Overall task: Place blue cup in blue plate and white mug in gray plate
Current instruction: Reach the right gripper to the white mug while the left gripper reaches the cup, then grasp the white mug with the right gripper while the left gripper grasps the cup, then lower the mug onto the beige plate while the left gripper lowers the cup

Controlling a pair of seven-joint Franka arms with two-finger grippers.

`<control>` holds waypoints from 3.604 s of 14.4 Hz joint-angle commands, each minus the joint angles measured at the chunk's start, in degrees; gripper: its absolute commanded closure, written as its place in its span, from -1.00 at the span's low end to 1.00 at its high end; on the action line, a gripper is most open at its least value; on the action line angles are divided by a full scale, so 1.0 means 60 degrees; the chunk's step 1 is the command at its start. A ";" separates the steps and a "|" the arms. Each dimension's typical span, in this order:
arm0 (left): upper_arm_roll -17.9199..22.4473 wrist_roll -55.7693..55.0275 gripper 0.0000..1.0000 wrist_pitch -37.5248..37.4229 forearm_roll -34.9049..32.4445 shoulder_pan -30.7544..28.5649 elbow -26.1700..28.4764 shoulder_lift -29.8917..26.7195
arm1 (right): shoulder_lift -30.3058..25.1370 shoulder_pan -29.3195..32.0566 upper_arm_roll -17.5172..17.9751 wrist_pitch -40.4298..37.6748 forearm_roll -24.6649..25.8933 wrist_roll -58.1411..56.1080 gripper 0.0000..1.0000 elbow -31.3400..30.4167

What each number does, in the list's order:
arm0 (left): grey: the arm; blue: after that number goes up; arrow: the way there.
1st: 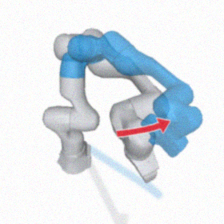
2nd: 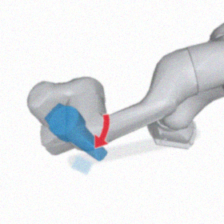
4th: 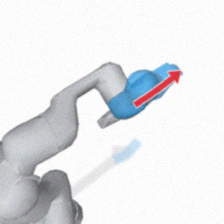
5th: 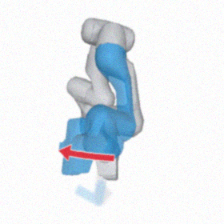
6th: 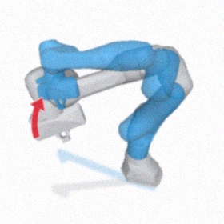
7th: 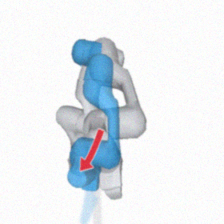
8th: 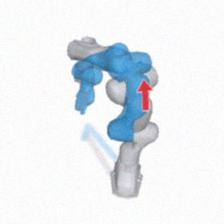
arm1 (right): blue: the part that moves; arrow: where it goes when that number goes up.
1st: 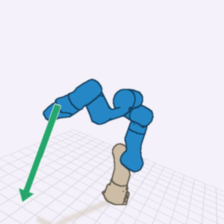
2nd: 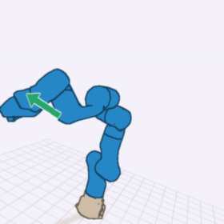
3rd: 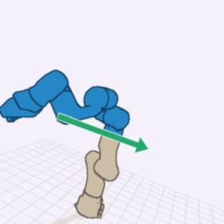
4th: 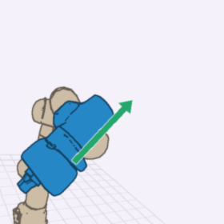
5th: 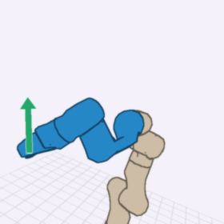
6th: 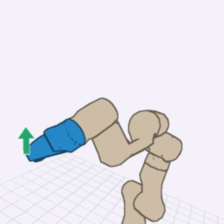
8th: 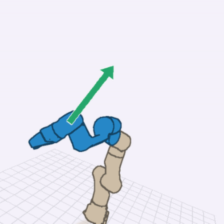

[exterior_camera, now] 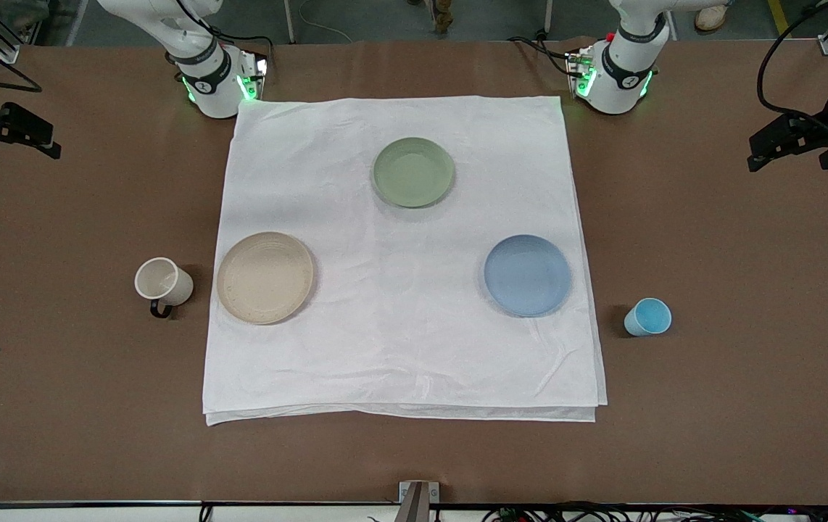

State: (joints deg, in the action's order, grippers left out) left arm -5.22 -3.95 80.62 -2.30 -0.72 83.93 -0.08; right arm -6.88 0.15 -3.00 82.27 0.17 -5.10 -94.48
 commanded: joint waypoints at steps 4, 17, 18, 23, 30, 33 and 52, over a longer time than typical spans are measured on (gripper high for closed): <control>0.0093 0.0102 -1.00 0.0024 0.0047 -0.0070 -0.0043 0.0129 | -0.0230 -0.0069 -0.0013 0.0073 0.0074 0.0132 -1.00 -0.0235; 0.0225 -0.0044 -0.93 0.7750 0.0047 -0.0510 0.3365 0.3206 | 0.4498 0.0092 -0.0072 0.4622 0.0002 0.0249 -1.00 0.0046; 0.0225 -0.0059 -0.82 0.8324 0.0033 -0.0495 0.3704 0.3381 | 0.4646 0.0078 -0.0072 0.5339 -0.0115 0.0249 -1.00 -0.0348; 0.0210 -0.0147 -0.39 0.8652 0.0033 -0.0524 0.3839 0.4289 | 0.5452 0.0341 -0.0072 0.7906 -0.1156 0.0249 -0.99 -0.2137; 0.0210 -0.0161 0.52 0.8857 0.0062 -0.0481 0.3780 0.4920 | 0.5864 0.0283 -0.0072 0.8129 -0.1156 0.0118 0.09 -0.2446; 0.0181 -0.0147 0.99 0.8799 0.0047 -0.0422 0.3707 0.4775 | 0.5849 0.0268 -0.0072 0.8012 -0.1156 0.0118 0.99 -0.2417; -0.2251 -0.6326 0.88 0.8505 0.0047 0.1086 0.4996 0.4041 | 0.5321 -0.2808 0.0206 0.7822 -0.1654 0.4937 0.79 -0.2593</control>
State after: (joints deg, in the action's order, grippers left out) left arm -18.77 -39.05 129.48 -2.31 4.17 113.03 23.82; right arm 25.31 -16.97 -2.15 128.46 -8.46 25.38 -109.39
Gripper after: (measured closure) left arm 0.969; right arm 0.806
